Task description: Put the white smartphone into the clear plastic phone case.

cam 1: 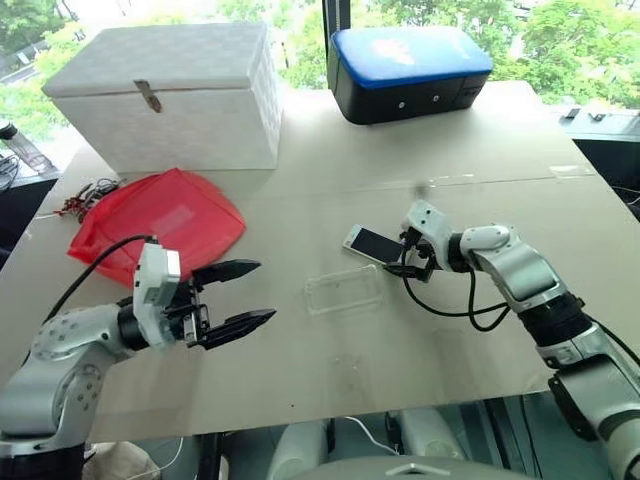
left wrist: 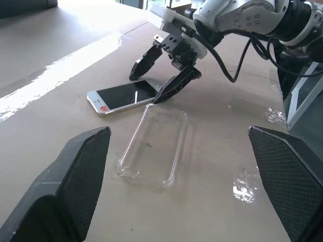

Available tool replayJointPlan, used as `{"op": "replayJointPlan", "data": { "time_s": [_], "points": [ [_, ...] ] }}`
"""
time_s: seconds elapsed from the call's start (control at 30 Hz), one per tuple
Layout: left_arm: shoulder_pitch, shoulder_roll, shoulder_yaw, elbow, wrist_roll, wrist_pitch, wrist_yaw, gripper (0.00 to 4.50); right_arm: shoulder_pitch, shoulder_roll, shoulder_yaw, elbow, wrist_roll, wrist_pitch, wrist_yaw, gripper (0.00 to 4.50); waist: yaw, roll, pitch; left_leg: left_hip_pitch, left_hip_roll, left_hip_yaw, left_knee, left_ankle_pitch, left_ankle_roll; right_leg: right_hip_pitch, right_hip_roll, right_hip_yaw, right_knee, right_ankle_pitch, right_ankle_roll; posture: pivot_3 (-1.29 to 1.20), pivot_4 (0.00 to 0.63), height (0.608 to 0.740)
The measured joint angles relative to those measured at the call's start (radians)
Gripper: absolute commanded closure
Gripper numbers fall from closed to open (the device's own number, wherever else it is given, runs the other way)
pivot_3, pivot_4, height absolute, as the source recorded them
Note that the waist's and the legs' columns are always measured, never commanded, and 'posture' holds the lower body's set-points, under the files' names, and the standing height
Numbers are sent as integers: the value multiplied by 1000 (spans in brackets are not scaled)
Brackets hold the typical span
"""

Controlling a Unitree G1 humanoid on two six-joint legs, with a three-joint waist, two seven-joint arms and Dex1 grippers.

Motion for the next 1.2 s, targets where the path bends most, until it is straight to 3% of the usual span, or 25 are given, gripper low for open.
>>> {"op": "replayJointPlan", "data": {
  "time_s": [0.03,0.07,0.17,0.2,0.47,0.73,1.2],
  "points": [
    [4,-2,0,6,4,-7,0,72,-2,5,0,5,-3,-3,0,0,-2,0,0,0,0,0,0,0,0,0,0,0,0,0,0,0,150,740],
    [9,-2,-1,13,9,-14,2,0,-5,11,0,12,-6,-9,1,527,-4,0,0,0,1,0,-1,0,0,0,1,1,0,0,-1,0,150,740],
    [15,-8,-6,15,12,-33,18,0,-6,25,1,29,-16,-42,12,1568,-4,0,0,0,1,-1,-1,0,0,0,2,1,0,1,-1,0,150,740],
    [15,-8,-6,15,13,-34,20,0,-7,26,1,30,-20,-46,16,1627,-3,0,0,0,1,-1,-1,0,0,0,2,1,0,1,-1,0,150,740],
    [27,-32,-28,12,20,-36,67,0,47,1,-49,28,-8,-161,57,1630,10,0,0,-2,0,-1,-4,0,0,-2,1,1,-2,1,-1,0,150,740],
    [33,-43,-47,18,41,-50,86,0,57,-82,-102,-92,111,-220,252,1750,31,6,5,-17,0,-2,-3,2,-5,-16,-1,-1,-3,1,-1,0,150,740],
    [85,-33,-51,69,87,-107,61,0,32,-153,102,-199,-52,-341,331,1750,54,6,5,-20,-1,-3,-3,3,-5,-17,-2,-3,-4,1,-1,0,150,740]
  ]
}}
